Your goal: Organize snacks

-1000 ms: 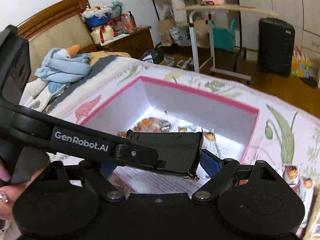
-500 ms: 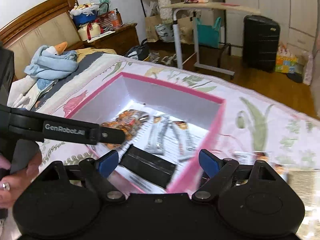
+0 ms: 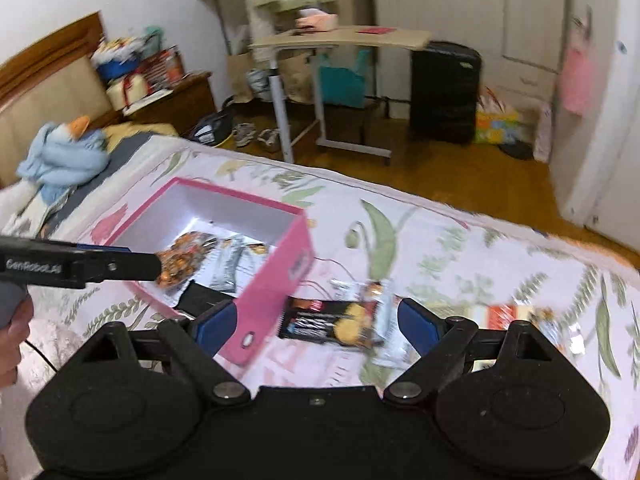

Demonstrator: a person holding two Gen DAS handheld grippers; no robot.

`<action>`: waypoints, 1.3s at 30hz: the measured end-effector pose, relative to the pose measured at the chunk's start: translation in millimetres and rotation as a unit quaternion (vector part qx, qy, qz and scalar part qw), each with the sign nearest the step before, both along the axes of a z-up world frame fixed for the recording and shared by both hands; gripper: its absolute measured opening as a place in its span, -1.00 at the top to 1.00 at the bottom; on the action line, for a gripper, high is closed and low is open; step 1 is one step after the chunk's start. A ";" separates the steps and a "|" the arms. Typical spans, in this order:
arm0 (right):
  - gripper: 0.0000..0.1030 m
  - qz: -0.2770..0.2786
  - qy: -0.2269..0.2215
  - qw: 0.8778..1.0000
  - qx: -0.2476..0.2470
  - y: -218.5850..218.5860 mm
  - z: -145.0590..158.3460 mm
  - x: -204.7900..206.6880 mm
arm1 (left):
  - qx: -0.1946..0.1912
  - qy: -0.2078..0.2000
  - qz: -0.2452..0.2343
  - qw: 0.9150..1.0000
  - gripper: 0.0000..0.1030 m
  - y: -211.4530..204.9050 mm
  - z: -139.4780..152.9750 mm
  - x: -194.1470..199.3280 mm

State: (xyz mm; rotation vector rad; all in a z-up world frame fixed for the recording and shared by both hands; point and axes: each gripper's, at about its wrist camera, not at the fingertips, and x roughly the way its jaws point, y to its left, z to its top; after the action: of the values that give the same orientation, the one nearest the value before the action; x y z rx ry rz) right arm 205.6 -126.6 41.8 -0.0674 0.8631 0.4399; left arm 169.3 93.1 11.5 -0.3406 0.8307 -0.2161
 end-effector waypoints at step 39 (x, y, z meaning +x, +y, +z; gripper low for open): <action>-1.00 -0.013 0.099 0.991 -0.091 -113.9 -177.7 66.9 | -0.171 0.140 -0.107 0.969 -0.07 -193.2 -216.2 108.6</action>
State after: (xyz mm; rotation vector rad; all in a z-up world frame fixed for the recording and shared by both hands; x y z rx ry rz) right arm 272.5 -240.5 -135.9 -0.1836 1.0972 0.3454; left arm 277.9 -100.1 -204.8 -0.6154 1.1127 -0.5245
